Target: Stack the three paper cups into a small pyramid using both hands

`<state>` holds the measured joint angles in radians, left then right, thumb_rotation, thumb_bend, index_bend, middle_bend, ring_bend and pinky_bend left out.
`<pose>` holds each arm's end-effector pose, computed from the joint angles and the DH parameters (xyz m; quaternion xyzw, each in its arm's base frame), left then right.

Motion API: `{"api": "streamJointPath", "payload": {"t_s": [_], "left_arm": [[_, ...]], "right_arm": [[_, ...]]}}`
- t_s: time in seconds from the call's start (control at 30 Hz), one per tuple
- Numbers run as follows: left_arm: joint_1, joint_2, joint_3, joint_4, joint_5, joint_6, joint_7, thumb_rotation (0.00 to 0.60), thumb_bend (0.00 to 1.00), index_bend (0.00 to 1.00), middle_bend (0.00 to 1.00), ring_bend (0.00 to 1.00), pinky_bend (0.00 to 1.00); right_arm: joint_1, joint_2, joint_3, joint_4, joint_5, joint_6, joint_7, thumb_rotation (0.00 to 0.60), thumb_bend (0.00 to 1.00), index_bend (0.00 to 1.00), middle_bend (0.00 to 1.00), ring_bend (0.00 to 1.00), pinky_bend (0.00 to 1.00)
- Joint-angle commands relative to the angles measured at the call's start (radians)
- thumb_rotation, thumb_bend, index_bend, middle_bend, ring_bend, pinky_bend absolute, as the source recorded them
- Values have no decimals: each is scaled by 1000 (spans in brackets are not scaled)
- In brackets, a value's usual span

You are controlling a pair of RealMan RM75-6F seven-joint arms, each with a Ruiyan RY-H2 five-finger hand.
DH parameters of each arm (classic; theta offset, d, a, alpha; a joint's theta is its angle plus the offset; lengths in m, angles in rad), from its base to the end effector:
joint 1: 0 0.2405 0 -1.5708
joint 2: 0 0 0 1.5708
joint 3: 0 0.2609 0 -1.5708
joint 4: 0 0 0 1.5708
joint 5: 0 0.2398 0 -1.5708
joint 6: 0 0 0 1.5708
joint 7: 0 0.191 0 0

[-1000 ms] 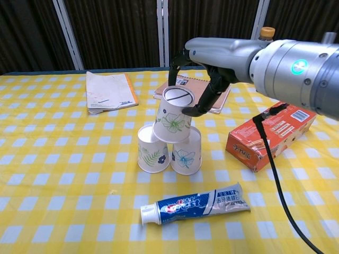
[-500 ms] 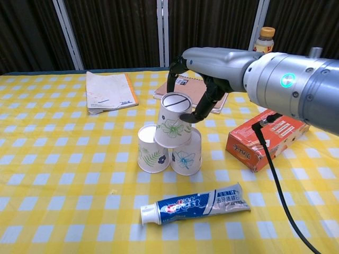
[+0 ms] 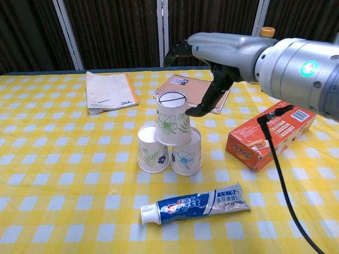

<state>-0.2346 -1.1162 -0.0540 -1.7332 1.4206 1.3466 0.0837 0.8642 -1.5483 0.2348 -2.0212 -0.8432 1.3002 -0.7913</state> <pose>-0.2823 0.2722 0.1021 -0.6287 -0.4083 -0.3886 0.5358 -0.0053 -0.3250 -0.0284 0.7270 -0.3678 0.4217 0.3980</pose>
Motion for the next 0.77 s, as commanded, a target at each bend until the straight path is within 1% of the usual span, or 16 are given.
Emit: {"api": "streamJointPath", "payload": {"t_s": [0.03,0.07,0.1,0.2,0.23,0.27,0.33,0.37,0.43,0.47,0.5,0.57,0.6,0.77], "left_arm": [[2,-2,1,1,1,1,6,600,247,0,0,0,0],[2,-3,1,2,1,2,8,600,247,0,0,0,0],[4,-4,2,2,1,4,11,600,248,0,0,0,0],[9,-8,4,4,6,14,20,600,247,0,0,0,0],[11,-10,6,9,10,18,28,600,247,0,0,0,0],[15,-13,8,13,12,23,34,600,247,0,0,0,0],[19,-18,9,20,9,27,41,600,247,0,0,0,0],[22,-22,11,24,9,28,43,600,247,0,0,0,0],[27,-28,17,36,8,30,51,600,243,0,0,0,0],[31,-33,22,45,8,30,54,600,240,0,0,0,0],[33,-37,23,50,10,32,56,600,237,0,0,0,0],[36,-41,26,57,11,34,57,600,235,0,0,0,0],[39,-46,28,66,12,36,58,600,234,0,0,0,0],[47,-60,31,90,15,42,53,600,232,0,0,0,0]], "right_arm": [[-59,67,-49,-52,-91,45,43,600,137,172,0,0,0],[-81,90,-67,-62,-125,57,63,600,137,162,0,0,0],[-113,124,-98,-70,-179,75,92,600,137,153,0,0,0],[-186,197,-175,-63,-302,120,151,600,134,109,0,0,0],[-226,231,-214,-46,-360,152,179,600,134,89,0,0,0],[-269,264,-257,-17,-432,184,229,600,134,74,0,0,0],[-333,299,-305,50,-512,236,319,600,134,61,0,0,0],[-369,313,-326,98,-546,262,384,600,134,54,0,0,0],[-434,333,-353,187,-562,308,486,600,134,41,0,0,0],[-484,344,-373,253,-569,351,546,600,134,31,0,0,0],[-509,341,-380,303,-593,373,596,600,134,24,0,0,0],[-538,335,-384,360,-607,396,646,600,135,6,0,0,0],[-564,330,-384,408,-614,414,686,600,135,3,0,0,0],[-621,314,-373,509,-626,443,777,600,134,0,0,0,0]]}}
